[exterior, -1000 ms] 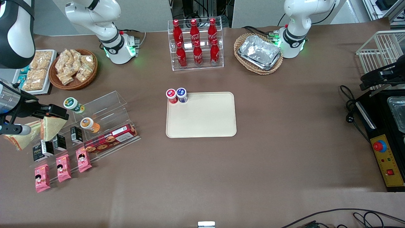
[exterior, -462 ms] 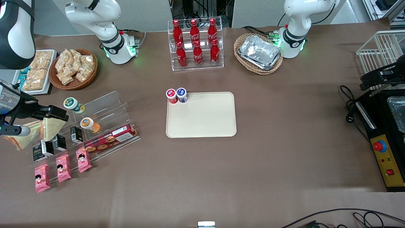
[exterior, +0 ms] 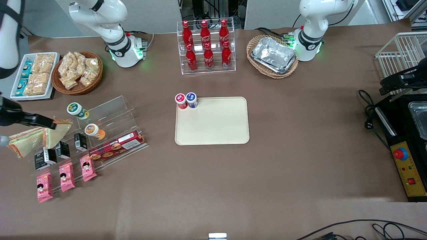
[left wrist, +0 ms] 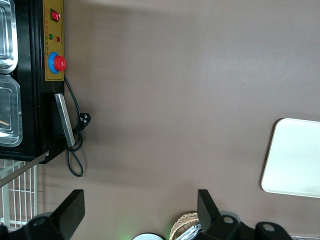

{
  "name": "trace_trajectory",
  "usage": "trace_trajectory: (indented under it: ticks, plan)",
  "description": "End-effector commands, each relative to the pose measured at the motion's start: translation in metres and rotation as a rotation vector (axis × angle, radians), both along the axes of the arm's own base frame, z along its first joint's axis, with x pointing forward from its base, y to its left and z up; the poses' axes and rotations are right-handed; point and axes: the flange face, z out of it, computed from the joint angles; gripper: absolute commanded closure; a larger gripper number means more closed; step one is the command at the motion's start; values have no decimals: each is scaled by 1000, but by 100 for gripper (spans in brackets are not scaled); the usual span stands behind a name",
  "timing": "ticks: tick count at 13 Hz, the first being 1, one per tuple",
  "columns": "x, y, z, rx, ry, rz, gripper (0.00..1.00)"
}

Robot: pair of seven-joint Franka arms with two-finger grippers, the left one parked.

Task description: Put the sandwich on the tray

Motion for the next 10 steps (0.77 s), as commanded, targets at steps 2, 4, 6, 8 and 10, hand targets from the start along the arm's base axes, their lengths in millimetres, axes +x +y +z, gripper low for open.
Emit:
trace_trajectory:
  ticks: [2, 4, 6, 8, 10]
  plan:
    - [-3, -55, 13, -79, -67, -75, 0]
    - [-4, -76, 12, -94, -87, -93, 0]
    - [-6, -88, 11, -110, -84, -100, 0]
    - [-6, -100, 7, -142, -79, -128, 0]
    - [-4, -125, -1, -161, -107, -168, 0]
